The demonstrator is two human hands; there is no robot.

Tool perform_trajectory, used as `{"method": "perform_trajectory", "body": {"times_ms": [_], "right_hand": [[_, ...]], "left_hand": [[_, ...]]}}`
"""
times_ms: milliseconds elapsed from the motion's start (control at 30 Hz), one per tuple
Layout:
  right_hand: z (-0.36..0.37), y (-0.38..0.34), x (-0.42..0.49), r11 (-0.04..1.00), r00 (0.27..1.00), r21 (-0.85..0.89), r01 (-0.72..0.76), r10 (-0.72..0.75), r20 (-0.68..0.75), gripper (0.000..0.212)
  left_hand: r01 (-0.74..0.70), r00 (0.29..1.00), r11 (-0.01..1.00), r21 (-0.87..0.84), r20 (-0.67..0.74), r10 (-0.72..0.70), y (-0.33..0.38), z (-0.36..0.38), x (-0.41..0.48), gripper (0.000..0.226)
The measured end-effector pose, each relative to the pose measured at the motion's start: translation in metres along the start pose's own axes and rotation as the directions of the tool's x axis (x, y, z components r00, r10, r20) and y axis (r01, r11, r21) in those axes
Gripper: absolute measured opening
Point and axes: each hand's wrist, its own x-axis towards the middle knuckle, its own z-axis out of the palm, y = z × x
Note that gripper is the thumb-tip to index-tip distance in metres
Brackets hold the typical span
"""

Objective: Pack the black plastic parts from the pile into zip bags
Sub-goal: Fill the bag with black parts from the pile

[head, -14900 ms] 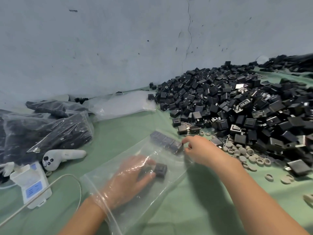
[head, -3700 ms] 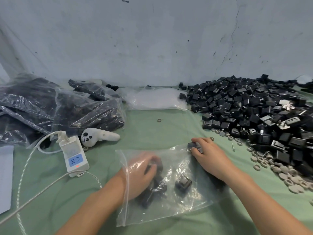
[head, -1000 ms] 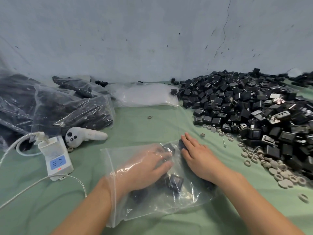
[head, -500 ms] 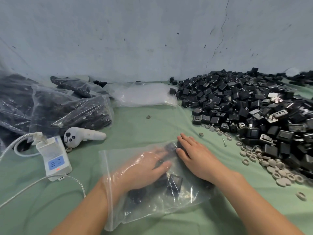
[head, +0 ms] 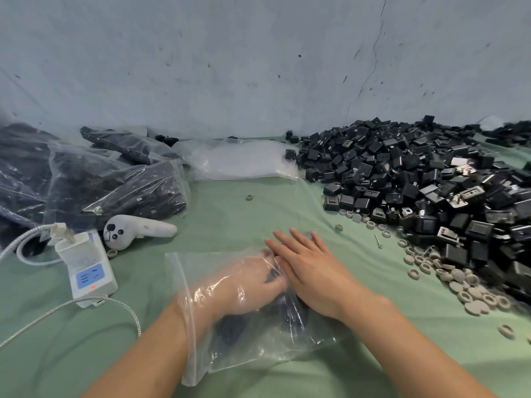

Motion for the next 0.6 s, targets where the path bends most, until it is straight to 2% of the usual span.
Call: {"method": "perform_trajectory", "body": {"times_ms": [200,333,400,467,600], "right_hand": [[-0.006,0.004,-0.002,0.995,1.000,0.094,0.020,-0.019,-0.018,0.049],[-0.015,0.020,-0.002,0.974,0.964,0.161,-0.158,0.188,-0.189,0.050],[-0.015,0.026,-0.004,0.961,0.957,0.159,-0.228,0.251,-0.147,0.052],[-0.010,0.028,-0.006,0.962,0.967,0.134,-0.236,0.247,-0.069,0.053],[-0.002,0.028,-0.004,0.964,0.977,0.157,-0.213,0.213,0.022,0.054]], "left_hand": [[0.007,1.000,0.995,0.097,-0.023,-0.004,0.007,-0.003,-0.001,0.067],[-0.057,0.992,0.996,-0.067,-0.116,0.049,0.005,-0.002,-0.010,0.054],[-0.115,0.977,0.988,-0.099,-0.190,0.094,0.004,0.000,-0.014,0.043],[-0.181,0.955,0.983,-0.013,-0.241,0.173,0.003,0.000,-0.014,0.038],[-0.126,0.982,0.987,0.104,-0.131,0.139,0.002,-0.002,-0.010,0.049]]}}
